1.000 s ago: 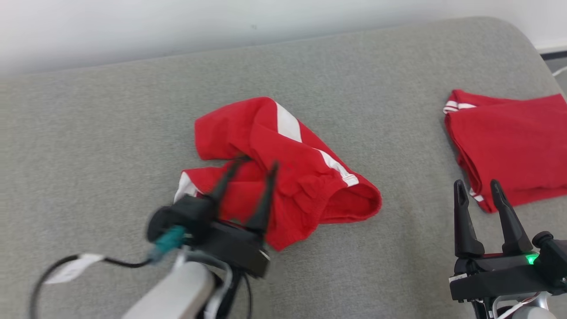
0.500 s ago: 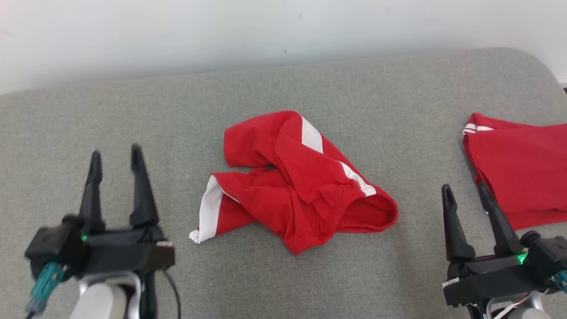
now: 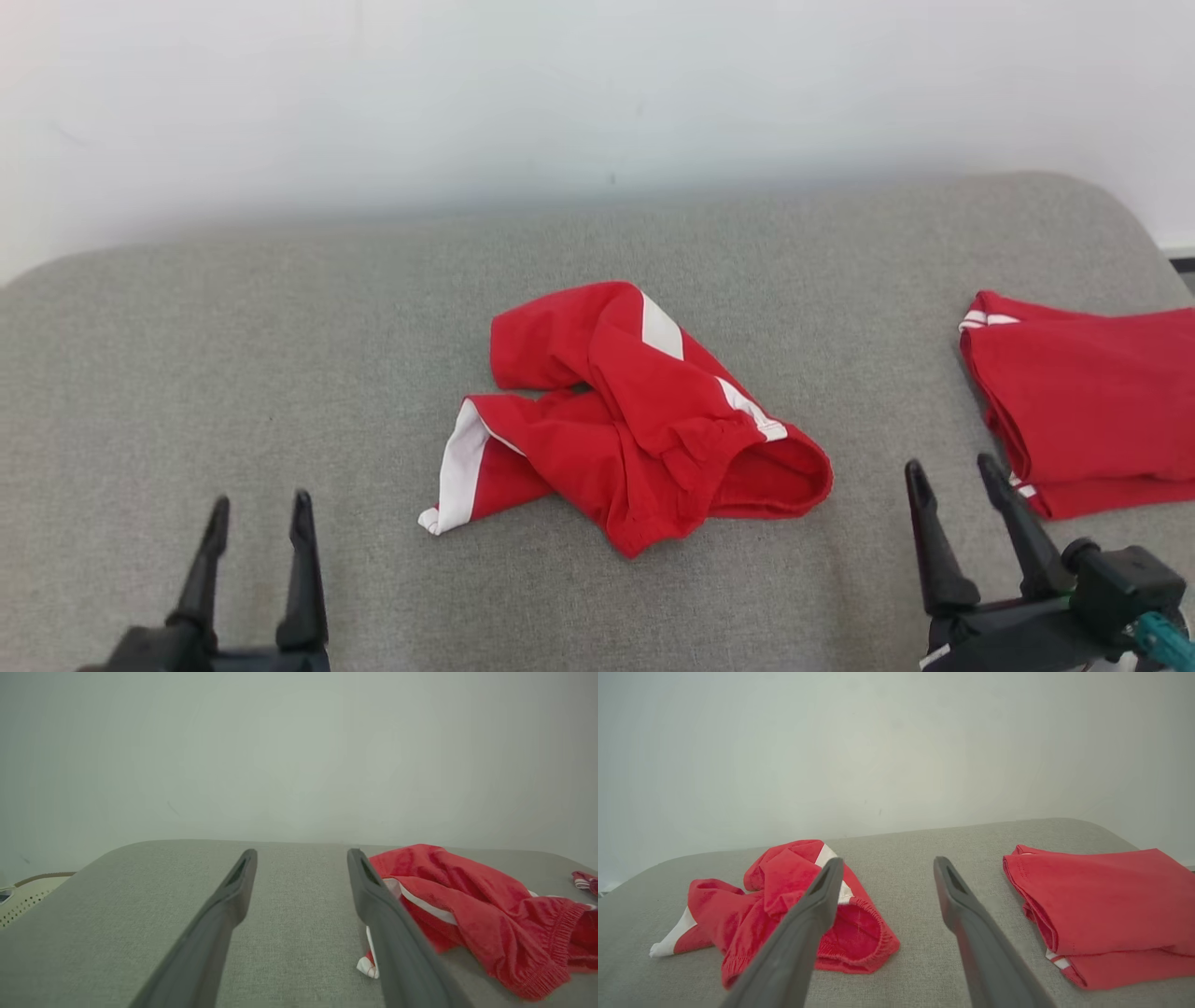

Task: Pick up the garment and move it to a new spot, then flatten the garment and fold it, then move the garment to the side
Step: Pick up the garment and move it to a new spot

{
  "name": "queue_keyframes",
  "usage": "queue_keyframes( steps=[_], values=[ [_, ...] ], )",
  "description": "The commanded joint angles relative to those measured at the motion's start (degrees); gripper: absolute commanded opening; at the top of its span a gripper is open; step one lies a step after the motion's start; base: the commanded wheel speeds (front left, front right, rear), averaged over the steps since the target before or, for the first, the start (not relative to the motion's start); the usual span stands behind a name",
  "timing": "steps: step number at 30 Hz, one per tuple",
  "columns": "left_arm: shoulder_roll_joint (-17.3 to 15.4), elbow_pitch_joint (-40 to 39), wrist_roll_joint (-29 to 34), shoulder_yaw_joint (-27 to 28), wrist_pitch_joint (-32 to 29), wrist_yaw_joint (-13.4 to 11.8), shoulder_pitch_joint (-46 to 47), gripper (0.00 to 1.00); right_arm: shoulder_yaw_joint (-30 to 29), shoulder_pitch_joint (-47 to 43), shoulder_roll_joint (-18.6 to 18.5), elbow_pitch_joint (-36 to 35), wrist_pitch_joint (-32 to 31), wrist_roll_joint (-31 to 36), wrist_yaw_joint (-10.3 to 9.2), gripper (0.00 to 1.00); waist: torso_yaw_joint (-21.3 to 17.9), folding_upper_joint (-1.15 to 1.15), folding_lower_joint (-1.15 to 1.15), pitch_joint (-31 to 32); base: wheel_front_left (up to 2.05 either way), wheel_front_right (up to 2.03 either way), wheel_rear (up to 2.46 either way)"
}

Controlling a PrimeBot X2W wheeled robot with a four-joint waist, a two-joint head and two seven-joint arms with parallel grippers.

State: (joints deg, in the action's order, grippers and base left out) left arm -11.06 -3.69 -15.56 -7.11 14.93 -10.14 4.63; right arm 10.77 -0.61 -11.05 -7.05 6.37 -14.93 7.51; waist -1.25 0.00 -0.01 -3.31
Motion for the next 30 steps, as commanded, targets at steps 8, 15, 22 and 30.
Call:
queue_keyframes(
  steps=[8,15,22,30],
  values=[
    [-1.06,3.58,2.29,-1.28,0.19,1.93,-2.59,1.00,0.70,-2.48,-0.50,0.64,-0.58,0.86,-0.04,1.00,0.48,0.00,0.01,3.67,0.00,0.00,0.00],
    [-0.55,4.85,3.02,-0.63,0.20,2.08,-3.26,1.00,0.81,-3.85,0.03,0.49,-0.61,1.45,-0.04,1.00,0.61,0.00,0.01,4.83,0.00,0.00,0.00],
    [-0.11,5.64,3.45,0.23,0.20,2.27,-3.09,1.00,1.28,-4.40,0.19,-0.19,-1.18,1.71,-0.04,1.00,0.51,0.00,0.01,5.24,0.00,0.00,0.00],
    [0.51,6.49,3.79,0.25,0.20,2.89,-1.78,1.00,1.92,-4.23,-0.58,-0.36,-1.78,1.25,-0.04,1.00,1.23,0.00,0.01,4.78,0.00,0.00,0.00]
  ],
)
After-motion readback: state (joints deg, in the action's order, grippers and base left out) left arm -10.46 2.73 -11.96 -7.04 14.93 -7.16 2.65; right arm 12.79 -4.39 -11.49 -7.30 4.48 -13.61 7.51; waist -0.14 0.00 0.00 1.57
